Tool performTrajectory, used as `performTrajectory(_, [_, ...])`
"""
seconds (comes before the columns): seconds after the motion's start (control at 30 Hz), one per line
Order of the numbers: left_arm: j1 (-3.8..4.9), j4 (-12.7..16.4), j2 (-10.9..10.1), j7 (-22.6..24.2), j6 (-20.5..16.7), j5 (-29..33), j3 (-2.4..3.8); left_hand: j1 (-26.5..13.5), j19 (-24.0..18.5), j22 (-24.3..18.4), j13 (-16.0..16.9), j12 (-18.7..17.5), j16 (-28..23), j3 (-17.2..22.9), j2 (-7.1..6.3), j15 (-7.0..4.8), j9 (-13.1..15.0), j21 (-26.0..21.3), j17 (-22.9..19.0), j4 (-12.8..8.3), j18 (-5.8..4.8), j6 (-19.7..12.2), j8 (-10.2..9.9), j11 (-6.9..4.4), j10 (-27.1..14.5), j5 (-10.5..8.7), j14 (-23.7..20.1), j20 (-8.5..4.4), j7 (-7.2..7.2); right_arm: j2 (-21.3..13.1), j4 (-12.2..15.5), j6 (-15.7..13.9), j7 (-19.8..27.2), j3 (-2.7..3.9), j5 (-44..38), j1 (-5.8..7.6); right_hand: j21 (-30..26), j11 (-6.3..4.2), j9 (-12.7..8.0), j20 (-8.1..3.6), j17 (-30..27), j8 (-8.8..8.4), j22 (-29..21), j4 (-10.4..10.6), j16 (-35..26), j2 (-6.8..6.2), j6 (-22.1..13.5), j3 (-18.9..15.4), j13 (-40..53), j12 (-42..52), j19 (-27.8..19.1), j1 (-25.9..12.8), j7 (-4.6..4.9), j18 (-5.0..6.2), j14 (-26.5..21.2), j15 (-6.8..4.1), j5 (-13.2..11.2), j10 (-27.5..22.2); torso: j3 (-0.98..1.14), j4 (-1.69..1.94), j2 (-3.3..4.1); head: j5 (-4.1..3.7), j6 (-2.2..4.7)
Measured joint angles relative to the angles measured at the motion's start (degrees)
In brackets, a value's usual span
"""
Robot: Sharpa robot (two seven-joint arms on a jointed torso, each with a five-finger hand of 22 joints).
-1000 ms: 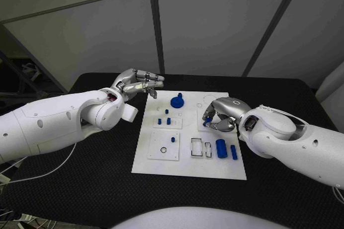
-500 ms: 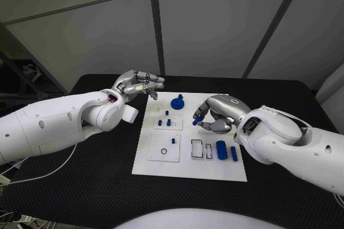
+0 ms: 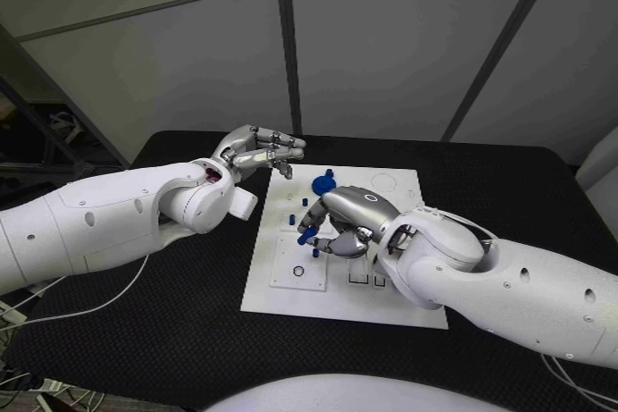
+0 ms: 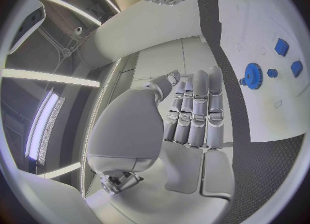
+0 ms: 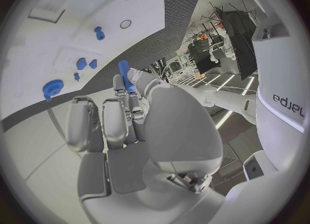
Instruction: Assemble the parts on the task board
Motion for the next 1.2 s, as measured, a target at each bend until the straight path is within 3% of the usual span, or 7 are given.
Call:
performTrajectory(0.33, [0.00, -0.09, 0.27, -0.01, 0.10, 0.00, 0.00, 0.00, 0.00, -0.06, 0.08, 0.21, 0.00, 0.00, 0.00, 0.00, 0.00, 0.00, -0.06, 0.00, 0.00, 0.00, 0.00, 0.21, -0.21, 0.00, 0.00, 0.00, 0.00, 2.49, -2.12, 0.93, 1.34, -2.32, 0.44, -0.48, 0.00, 0.00, 0.03, 0.00, 0.00, -0.26, 0.00, 0.00, 0.00, -0.03, -0.04, 0.00, -0.03, 0.00, 0.00, 0.04, 0.12, 0.00, 0.00, 0.00, 0.00, 0.00, 0.02, -0.04, 0.03, 0.71, -0.37])
performTrajectory(0.5, [0.02, -0.10, 0.34, -0.01, 0.13, 0.00, 0.00, 0.00, 0.00, -0.06, 0.08, 0.21, 0.00, 0.00, 0.00, 0.00, 0.00, 0.00, -0.05, 0.00, 0.00, 0.00, 0.00, 0.21, -0.21, 0.00, 0.00, 0.00, 0.00, 3.05, -3.11, 1.71, 1.61, -3.04, 0.39, -0.55, 0.00, 0.01, 0.05, 0.00, 0.00, -0.13, -0.01, 0.00, 0.00, -0.04, -0.06, -0.01, -0.07, -0.18, 0.00, 0.19, 0.14, 0.00, 0.00, 0.00, -0.01, -0.01, 0.04, -0.08, 0.03, 1.05, -0.69])
performTrajectory(1.2, [0.02, -0.10, 0.33, -0.02, 0.22, 0.00, 0.01, -0.24, 0.00, -0.05, 0.06, 0.21, 0.00, -0.16, 0.24, 0.00, 0.00, 0.00, -0.05, -0.16, 0.00, 0.00, 0.00, 0.20, -0.20, 0.00, 0.00, 0.00, 0.00, 3.55, -4.72, 5.94, 1.18, -3.37, -1.28, -0.57, 0.00, 0.21, 0.34, 0.00, 0.00, -0.05, -0.01, 0.02, -0.01, 0.02, -0.37, -0.04, -0.02, -0.34, 0.00, 0.71, 0.24, 0.00, 0.00, 0.00, -0.06, -0.21, 0.03, -0.12, -0.02, 1.33, -1.41])
